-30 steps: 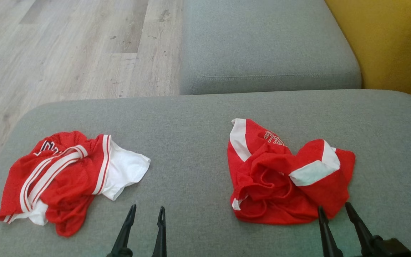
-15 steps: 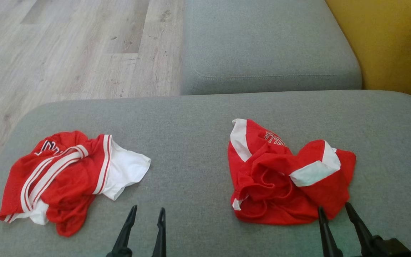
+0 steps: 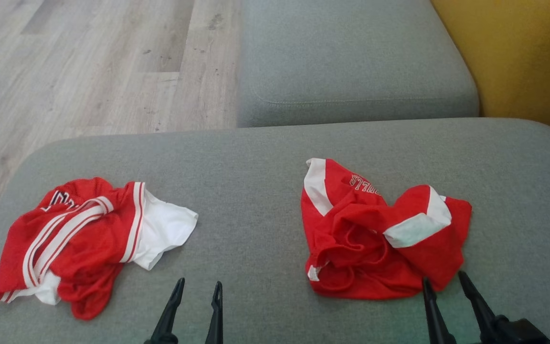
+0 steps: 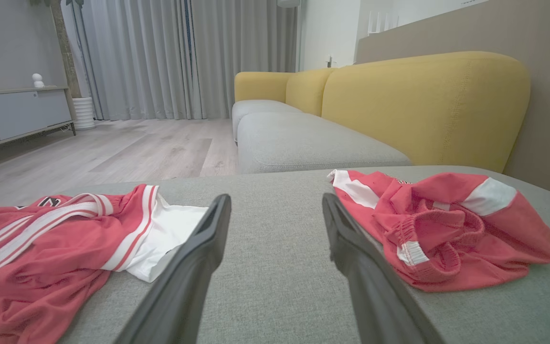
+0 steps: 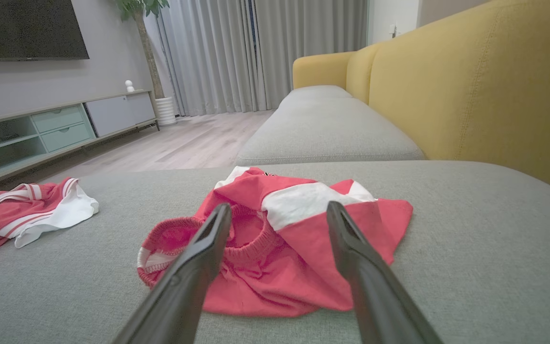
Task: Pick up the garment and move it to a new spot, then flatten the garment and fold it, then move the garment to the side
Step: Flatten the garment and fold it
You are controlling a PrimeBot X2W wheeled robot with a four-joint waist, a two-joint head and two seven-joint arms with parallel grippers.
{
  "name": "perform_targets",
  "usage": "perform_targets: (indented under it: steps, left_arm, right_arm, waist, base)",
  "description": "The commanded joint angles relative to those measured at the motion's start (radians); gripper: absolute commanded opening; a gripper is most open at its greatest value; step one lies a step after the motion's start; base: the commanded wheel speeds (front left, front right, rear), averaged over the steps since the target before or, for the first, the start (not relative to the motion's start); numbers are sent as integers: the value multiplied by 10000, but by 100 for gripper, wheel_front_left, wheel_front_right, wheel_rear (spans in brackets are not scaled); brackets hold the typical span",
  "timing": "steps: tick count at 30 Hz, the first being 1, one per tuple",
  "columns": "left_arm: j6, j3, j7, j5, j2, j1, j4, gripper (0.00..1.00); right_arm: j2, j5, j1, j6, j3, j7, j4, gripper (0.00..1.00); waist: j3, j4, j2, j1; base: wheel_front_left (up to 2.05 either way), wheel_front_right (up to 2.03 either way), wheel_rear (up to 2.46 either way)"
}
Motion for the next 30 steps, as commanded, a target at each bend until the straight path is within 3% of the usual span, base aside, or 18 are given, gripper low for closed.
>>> perform_targets:
  steps: [1, 9, 13, 24, 30]
  left_arm:
    - [-13, 309, -95, 106, -143, -356, -274, 100]
    - [-210, -217, -95, -146, -147, -916, -12, 100]
    - [-307, -854, -95, -365, -147, -1744, 846, 100]
    - [-998, -3226, -87, -1461, -148, -4773, 2692, 100]
    - [-1404, -4908, 504, -2548, -148, -6733, 3754, 100]
  right_arm:
    - [-64, 83, -513, -7, 294, -111, -283, 100]
    - [-64, 9, -654, -7, 525, -111, -311, 100]
    - [-64, -14, -823, -7, 684, -111, -324, 100]
    - [-130, -58, -1649, -7, 1298, -111, -398, 100]
    - [-131, -18, -2139, -7, 1603, -111, -378, 100]
  waist:
    - [47, -59, 0, 0]
    - [507, -524, 0, 0]
    - [952, -887, 0, 0]
    - [2374, -2378, 0, 0]
    - [3225, -3425, 0, 0]
  base:
    - [0, 0, 0]
    - [0, 0, 0]
    - [0, 0, 0]
    - [0, 0, 0]
    - [0, 0, 0]
